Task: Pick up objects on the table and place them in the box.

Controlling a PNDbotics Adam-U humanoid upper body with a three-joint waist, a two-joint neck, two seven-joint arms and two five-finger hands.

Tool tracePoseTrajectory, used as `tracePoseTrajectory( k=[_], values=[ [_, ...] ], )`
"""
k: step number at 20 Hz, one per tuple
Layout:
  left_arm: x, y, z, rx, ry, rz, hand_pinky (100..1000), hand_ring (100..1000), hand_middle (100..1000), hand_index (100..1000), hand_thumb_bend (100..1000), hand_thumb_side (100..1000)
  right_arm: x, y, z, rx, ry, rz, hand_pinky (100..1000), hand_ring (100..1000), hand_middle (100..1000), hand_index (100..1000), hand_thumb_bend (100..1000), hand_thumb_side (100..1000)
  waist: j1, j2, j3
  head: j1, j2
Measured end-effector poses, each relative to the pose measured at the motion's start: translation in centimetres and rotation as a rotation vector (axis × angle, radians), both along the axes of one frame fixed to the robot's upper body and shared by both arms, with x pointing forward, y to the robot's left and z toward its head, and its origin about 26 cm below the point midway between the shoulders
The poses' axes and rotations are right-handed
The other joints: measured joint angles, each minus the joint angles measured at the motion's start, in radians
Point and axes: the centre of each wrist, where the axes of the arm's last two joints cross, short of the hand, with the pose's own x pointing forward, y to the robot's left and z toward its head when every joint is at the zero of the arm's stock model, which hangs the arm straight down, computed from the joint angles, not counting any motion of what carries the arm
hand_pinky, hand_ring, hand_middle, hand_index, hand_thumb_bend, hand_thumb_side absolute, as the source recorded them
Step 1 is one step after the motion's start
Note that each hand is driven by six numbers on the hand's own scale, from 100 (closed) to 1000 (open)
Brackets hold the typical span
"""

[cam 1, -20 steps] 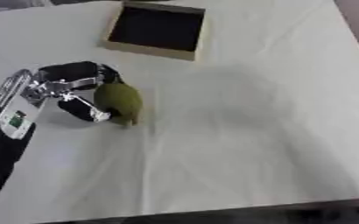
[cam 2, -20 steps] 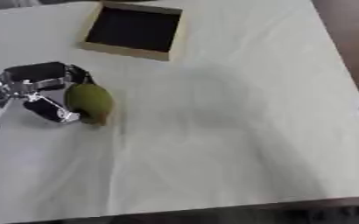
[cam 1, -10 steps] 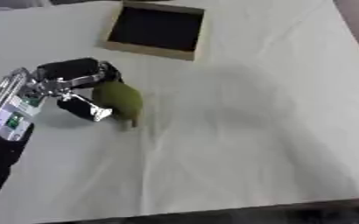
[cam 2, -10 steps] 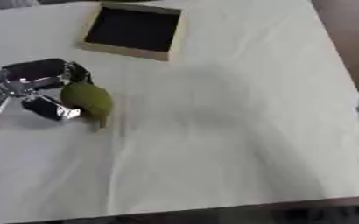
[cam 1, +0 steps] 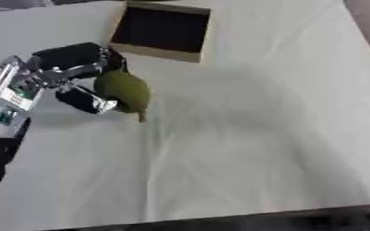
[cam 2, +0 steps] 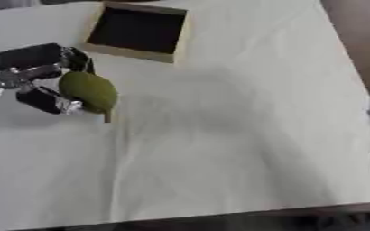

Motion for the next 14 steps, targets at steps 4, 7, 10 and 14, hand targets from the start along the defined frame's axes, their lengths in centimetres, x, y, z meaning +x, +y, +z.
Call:
tracePoseTrajectory(
  k=[4, 7, 10, 14],
  values=[
    [0.2, 0.1, 2.2, -0.016, -0.078, -0.010, 502, 478, 583, 653, 100, 174, 0.1, 0.1, 0.4, 0.003, -0.022, 0.011, 792, 732, 596, 764, 100, 523, -0.006, 0.007, -0.014, 0.013, -0.012],
    [0.8, 0.9, 3.8, -0.050, -0.119, 0.027, 497, 465, 578, 649, 100, 163, 0.3, 0.4, 1.0, 0.007, -0.051, 0.025, 791, 730, 597, 763, 100, 513, -0.020, 0.016, -0.030, 0.034, -0.025],
    [1.5, 1.6, 4.9, -0.103, -0.148, 0.084, 487, 454, 567, 638, 100, 149, 0.4, 0.6, 1.6, 0.012, -0.079, 0.045, 790, 728, 597, 763, 100, 506, -0.031, 0.020, -0.045, 0.057, -0.036],
    [2.4, 2.3, 5.7, -0.164, -0.187, 0.154, 489, 448, 563, 633, 100, 133, 0.6, 1.0, 2.3, 0.020, -0.106, 0.078, 789, 727, 598, 762, 100, 501, -0.043, 0.030, -0.068, 0.085, -0.052]
  ],
)
